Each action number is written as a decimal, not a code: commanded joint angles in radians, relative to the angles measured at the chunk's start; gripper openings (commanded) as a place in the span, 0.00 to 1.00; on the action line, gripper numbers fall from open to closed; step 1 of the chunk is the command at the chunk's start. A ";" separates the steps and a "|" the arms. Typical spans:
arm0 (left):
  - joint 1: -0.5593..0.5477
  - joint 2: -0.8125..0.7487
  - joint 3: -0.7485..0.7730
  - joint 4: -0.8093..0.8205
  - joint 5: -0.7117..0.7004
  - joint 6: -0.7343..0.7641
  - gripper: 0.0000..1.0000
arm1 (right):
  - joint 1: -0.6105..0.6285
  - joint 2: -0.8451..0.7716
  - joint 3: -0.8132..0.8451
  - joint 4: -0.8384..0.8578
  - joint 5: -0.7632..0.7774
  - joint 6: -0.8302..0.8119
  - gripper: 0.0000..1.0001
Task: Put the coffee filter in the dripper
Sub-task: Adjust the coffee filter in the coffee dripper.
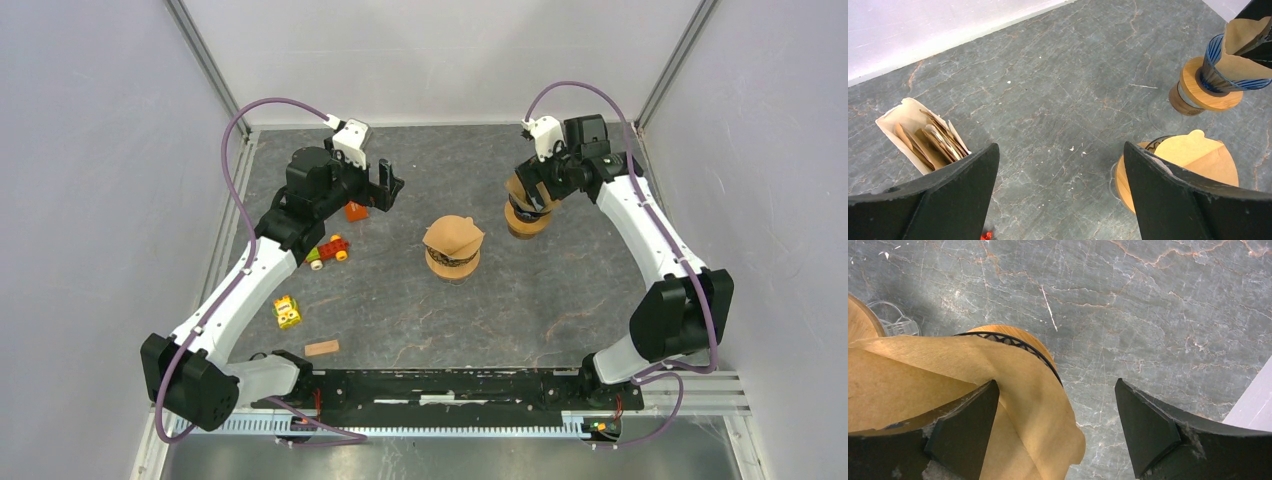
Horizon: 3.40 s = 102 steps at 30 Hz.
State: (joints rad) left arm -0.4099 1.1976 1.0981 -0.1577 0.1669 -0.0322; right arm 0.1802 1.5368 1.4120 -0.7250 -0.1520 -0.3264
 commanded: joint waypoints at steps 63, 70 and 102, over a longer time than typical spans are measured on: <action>-0.267 0.356 0.294 0.051 0.008 -0.064 0.99 | -0.078 0.009 0.051 -0.067 -0.088 0.120 0.94; -0.266 0.341 0.267 0.050 -0.001 -0.058 1.00 | -0.078 0.041 0.020 -0.052 -0.106 0.154 0.94; -0.266 0.308 0.215 0.058 -0.024 0.003 1.00 | -0.017 0.066 0.101 -0.063 -0.005 0.123 0.93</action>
State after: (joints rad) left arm -0.6701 1.5471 1.3224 -0.1314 0.1585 -0.0761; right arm 0.1616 1.6165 1.4391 -0.7975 -0.1516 -0.1917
